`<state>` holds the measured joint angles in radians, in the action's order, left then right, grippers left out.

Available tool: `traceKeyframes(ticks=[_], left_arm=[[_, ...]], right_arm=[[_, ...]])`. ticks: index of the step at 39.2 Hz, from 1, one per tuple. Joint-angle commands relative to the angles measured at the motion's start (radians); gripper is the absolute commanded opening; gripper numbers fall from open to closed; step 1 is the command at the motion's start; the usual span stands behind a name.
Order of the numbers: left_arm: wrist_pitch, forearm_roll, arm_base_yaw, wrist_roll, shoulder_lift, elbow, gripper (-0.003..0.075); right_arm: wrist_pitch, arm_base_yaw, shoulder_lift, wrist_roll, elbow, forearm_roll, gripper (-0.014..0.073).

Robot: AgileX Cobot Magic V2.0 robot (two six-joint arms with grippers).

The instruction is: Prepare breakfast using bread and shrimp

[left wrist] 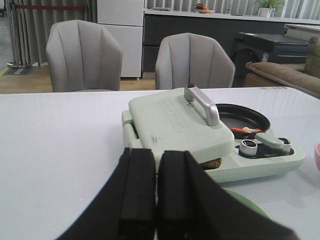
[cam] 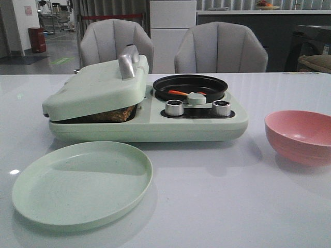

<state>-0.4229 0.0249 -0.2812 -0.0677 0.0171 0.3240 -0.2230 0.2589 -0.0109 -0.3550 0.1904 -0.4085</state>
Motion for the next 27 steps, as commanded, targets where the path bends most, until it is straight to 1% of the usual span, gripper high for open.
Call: traceKeyframes(ticks=[1,5,11,27], left_arm=[[0.085,0.007,-0.007,-0.009,0.016,0.024,0.0113],[0.085,0.007,-0.007,-0.009,0.016,0.024,0.0113],[0.085,0.007,-0.007,-0.009,0.016,0.024,0.0113],[0.085,0.007,-0.007,-0.009,0.016,0.024,0.0113]], right_arm=[[0.069,0.003,0.01,-0.01,0.022,-0.007,0.0381],[0.069,0.003,0.01,-0.01,0.022,-0.007,0.0308],[0.069,0.003,0.01,-0.01,0.022,-0.007,0.0136],[0.071,0.003,0.01,-0.01,0.022,-0.007,0.0143]])
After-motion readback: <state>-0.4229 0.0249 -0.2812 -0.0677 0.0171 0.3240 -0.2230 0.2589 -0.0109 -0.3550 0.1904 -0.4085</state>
